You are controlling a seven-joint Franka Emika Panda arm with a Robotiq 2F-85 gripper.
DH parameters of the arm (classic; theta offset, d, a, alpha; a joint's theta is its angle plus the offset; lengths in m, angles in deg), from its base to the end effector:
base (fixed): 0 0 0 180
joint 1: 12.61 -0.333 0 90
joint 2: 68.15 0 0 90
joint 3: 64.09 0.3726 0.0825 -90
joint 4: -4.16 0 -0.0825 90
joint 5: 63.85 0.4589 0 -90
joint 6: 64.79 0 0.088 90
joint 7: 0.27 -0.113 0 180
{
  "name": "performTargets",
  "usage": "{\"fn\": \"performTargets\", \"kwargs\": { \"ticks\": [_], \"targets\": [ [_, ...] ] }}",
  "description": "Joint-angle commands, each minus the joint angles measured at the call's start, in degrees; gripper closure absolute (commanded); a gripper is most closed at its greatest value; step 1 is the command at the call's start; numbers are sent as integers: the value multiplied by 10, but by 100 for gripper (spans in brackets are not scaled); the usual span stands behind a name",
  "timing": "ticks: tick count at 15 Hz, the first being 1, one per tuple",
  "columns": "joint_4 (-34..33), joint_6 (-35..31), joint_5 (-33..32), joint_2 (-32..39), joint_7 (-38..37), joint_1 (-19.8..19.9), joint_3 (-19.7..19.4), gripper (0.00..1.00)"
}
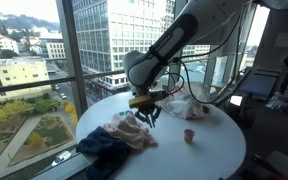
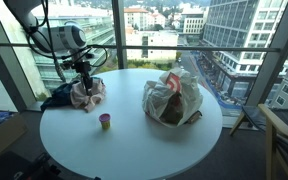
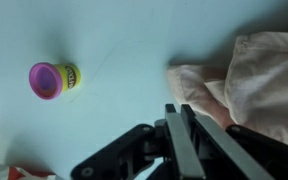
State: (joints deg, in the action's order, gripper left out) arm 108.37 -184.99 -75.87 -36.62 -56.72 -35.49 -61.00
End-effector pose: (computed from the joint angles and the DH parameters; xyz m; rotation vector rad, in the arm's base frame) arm 0.6349 0.2947 0.2049 2.7992 -0.5758 -0.1605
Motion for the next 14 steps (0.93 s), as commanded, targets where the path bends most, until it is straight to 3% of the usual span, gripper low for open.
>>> {"fn": "performTargets", "kwargs": {
  "ticks": [1,3,7,11,14],
  "targets": [
    [22,-45,55,-2,103,41,37,62],
    [32,-61,83,2,166,52,48,60],
    [48,-83,135,13,253,62,56,30],
    [85,-203,133,11,271,40,43,2],
    [97,-262,123,21,284,28,35,0]
  ]
}}
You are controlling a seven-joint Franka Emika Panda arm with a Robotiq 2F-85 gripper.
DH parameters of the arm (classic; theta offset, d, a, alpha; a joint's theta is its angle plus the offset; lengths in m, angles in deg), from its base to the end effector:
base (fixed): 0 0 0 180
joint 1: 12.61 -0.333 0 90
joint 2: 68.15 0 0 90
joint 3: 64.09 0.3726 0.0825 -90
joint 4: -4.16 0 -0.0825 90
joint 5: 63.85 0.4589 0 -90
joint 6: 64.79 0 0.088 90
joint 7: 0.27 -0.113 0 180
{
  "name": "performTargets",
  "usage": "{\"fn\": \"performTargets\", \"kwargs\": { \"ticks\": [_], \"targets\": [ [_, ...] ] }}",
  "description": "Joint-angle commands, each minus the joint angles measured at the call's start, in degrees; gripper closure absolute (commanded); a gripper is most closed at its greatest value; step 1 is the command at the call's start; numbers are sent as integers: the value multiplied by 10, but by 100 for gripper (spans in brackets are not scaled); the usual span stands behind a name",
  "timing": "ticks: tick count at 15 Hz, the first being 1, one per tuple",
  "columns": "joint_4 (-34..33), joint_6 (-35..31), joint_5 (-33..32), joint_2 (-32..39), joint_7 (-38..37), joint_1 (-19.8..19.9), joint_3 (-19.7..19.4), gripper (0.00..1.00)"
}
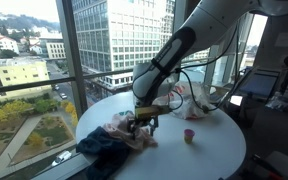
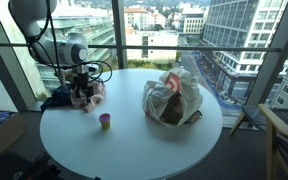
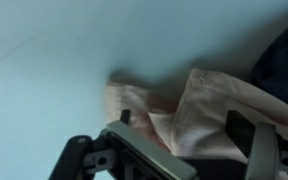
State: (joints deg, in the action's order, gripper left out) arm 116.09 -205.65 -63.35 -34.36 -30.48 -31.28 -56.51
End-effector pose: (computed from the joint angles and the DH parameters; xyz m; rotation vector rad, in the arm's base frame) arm 0.6118 0.3001 0.1473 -3.1014 0.1479 0.1682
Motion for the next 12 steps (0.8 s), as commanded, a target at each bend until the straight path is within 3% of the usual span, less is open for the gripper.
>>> {"fn": "performTargets", "kwargs": {
  "ticks": [1,6,7,8,12],
  "targets": [
    [23,-68,-12,3,21,-22,-18,0],
    [37,-96,-21,18,33,-34,-35,0],
    [37,-94,-23,20,32,-36,-39,25],
    [41,-92,-23,19,32,-36,-41,28],
    [41,-81,-19,14,31,-37,-42,58]
  ]
}}
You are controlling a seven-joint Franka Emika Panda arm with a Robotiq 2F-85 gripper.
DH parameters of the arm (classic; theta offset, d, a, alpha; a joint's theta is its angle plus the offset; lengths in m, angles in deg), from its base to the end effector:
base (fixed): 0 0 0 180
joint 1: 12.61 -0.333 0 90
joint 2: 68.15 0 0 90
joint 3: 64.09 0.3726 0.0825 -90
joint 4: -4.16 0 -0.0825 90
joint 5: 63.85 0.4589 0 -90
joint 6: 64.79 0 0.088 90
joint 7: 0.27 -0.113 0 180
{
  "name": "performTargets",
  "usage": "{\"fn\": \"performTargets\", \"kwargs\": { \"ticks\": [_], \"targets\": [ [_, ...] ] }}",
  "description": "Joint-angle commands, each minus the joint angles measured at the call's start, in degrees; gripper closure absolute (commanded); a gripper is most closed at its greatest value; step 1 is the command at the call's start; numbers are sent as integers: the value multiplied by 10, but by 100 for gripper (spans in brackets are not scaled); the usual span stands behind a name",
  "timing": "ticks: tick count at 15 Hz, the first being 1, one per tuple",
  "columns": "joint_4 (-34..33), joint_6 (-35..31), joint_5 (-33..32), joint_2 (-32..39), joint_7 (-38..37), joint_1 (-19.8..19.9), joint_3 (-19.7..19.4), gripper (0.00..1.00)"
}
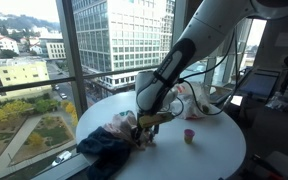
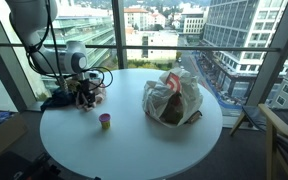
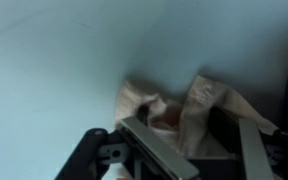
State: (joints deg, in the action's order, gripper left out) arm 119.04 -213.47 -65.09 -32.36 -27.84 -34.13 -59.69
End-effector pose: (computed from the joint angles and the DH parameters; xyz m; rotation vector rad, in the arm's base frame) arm 0.5987 0.2917 0.1125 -3.1248 0.0372 0.0696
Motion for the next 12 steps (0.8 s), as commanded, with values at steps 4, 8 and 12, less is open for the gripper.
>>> {"fn": "performTargets", "kwargs": {
  "ticks": [4,8,12],
  "targets": [
    [7,15,-8,-5,-12,-16,-23,87],
    [-5,68,-36,-8,-70,-47,-65,89],
    [-38,190,-79,-4,-160,-69,-91,88]
  ]
}}
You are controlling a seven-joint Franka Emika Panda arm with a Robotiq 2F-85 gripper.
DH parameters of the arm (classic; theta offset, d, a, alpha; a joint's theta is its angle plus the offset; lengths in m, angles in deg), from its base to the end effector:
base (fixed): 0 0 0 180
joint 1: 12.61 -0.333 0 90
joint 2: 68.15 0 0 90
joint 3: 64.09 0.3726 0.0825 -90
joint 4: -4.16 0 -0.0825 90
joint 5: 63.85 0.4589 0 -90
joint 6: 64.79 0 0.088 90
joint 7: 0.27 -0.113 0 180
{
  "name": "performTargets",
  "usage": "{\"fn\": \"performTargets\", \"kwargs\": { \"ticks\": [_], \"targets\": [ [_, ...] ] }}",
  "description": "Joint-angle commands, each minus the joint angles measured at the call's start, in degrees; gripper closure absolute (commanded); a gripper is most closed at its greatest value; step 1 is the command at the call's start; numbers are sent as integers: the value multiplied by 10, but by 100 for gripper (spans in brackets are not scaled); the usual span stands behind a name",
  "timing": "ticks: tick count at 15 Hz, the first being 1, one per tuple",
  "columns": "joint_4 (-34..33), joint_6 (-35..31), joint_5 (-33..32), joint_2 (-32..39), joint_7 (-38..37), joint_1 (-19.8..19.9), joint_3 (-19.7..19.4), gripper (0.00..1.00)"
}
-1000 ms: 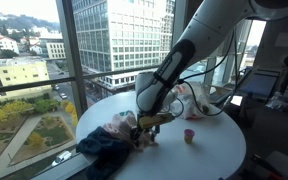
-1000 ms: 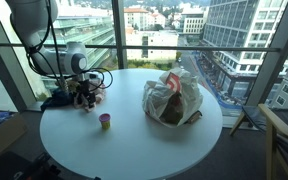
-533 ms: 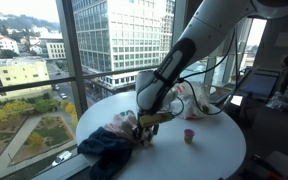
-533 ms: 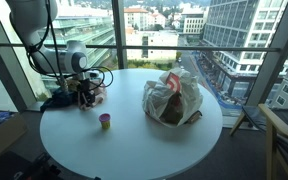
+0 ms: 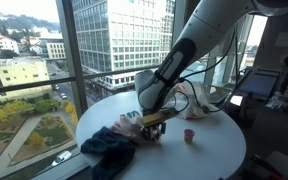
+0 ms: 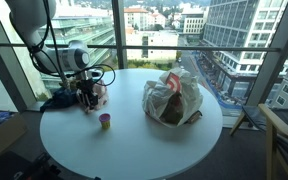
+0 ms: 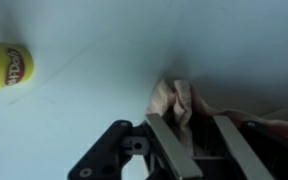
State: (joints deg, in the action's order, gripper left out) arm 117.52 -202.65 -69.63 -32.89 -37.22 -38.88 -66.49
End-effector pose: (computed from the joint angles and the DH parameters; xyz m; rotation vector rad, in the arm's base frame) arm 0.6017 0.2648 0.1137 2.9604 -0.2100 -0.1770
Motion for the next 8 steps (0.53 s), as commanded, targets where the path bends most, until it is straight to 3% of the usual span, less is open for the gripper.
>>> {"fn": "performTargets", "kwargs": {
  "ticks": [1,8],
  "targets": [
    [-33,118,-44,2,-89,-22,-24,88],
    [-128,391,-100,16,-216,-14,-11,88]
  ]
}}
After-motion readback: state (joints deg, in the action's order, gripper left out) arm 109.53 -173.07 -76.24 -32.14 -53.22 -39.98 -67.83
